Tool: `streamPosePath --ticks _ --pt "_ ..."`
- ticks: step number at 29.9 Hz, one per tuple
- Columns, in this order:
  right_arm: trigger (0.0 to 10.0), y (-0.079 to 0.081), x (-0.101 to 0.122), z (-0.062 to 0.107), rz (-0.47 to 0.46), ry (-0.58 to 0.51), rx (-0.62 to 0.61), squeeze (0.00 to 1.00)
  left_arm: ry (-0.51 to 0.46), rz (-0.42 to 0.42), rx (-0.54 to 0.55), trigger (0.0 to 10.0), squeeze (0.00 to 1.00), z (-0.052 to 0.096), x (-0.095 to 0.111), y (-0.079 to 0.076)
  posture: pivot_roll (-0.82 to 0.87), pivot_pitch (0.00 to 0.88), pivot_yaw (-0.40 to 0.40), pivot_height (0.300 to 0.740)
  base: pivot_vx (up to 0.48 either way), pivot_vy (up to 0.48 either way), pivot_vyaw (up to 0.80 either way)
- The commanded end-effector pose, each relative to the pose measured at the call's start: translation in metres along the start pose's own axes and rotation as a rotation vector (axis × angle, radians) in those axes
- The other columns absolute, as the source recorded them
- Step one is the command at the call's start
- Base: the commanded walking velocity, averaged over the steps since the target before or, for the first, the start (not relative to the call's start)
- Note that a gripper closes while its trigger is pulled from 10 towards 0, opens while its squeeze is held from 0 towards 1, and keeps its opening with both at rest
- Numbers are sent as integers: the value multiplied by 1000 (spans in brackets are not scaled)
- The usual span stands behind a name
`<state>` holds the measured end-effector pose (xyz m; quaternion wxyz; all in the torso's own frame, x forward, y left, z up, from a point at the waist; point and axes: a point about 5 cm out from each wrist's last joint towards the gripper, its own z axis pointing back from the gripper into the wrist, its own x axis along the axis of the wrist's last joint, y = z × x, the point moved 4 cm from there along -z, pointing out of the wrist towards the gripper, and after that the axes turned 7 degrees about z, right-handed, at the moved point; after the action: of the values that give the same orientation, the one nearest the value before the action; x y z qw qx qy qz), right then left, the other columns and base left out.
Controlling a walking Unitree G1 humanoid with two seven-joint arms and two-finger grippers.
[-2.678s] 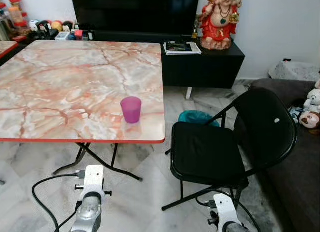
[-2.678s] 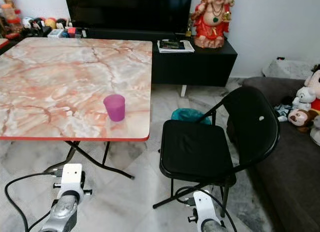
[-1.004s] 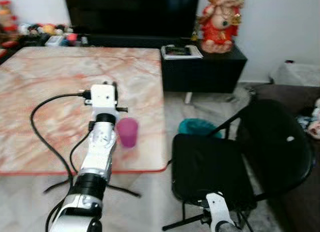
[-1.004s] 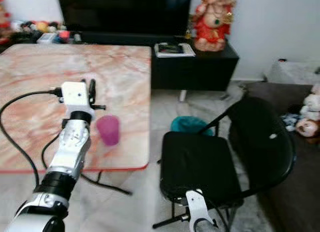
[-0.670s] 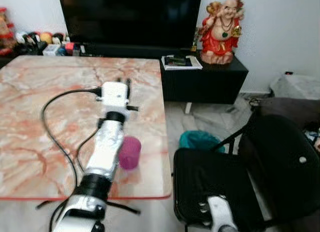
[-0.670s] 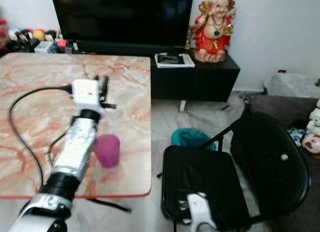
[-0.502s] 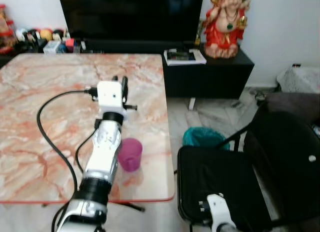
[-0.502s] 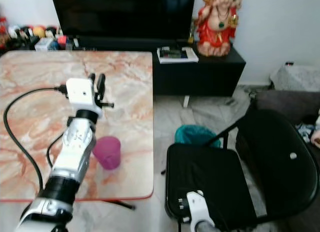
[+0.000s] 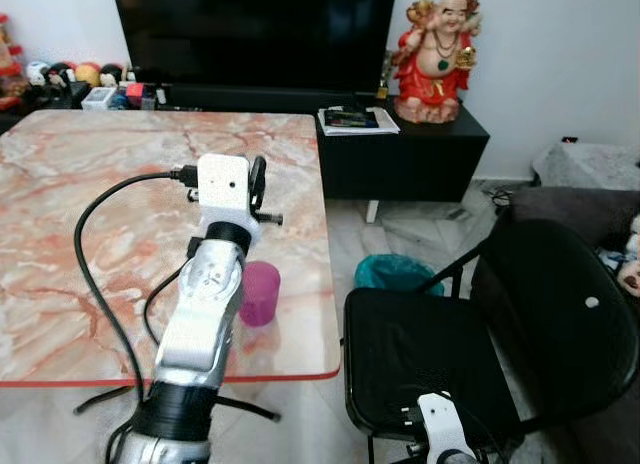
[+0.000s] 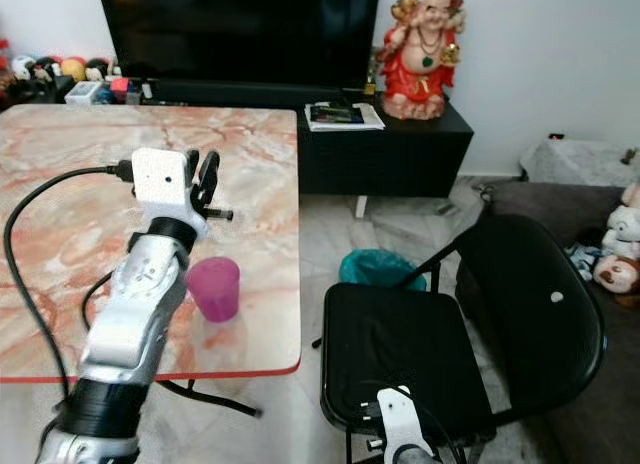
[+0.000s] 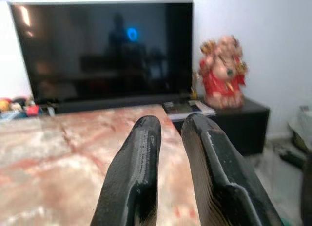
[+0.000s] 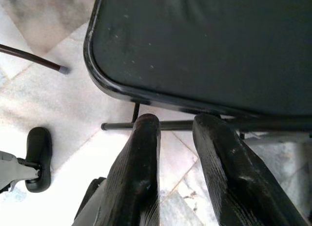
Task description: Setting the table
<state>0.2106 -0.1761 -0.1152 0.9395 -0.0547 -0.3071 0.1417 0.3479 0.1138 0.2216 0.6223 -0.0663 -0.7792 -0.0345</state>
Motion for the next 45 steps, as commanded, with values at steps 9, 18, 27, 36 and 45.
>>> streamPosePath --ticks 9,18,27,36,45 --pt "10000 -1 4 -1 14 -1 7 0 34 8 80 10000 0 18 -4 23 25 0 -81 740 0 0 0" --pt "10000 -1 10 -2 5 -19 5 0 -46 -39 126 10000 0 -5 16 27 -2 0 -65 740 0 -169 0" --pt "10000 0 7 -1 0 -10 7 0 -57 -43 114 10000 0 -10 15 25 -5 0 -59 740 0 -246 0" --pt "10000 1 7 -1 7 -10 13 0 -33 -46 121 10000 0 -10 6 27 -1 0 -69 740 0 -165 0" --pt "10000 1 7 -1 14 -7 17 0 -14 -67 167 10000 0 -13 1 41 -3 0 -72 740 0 0 0"
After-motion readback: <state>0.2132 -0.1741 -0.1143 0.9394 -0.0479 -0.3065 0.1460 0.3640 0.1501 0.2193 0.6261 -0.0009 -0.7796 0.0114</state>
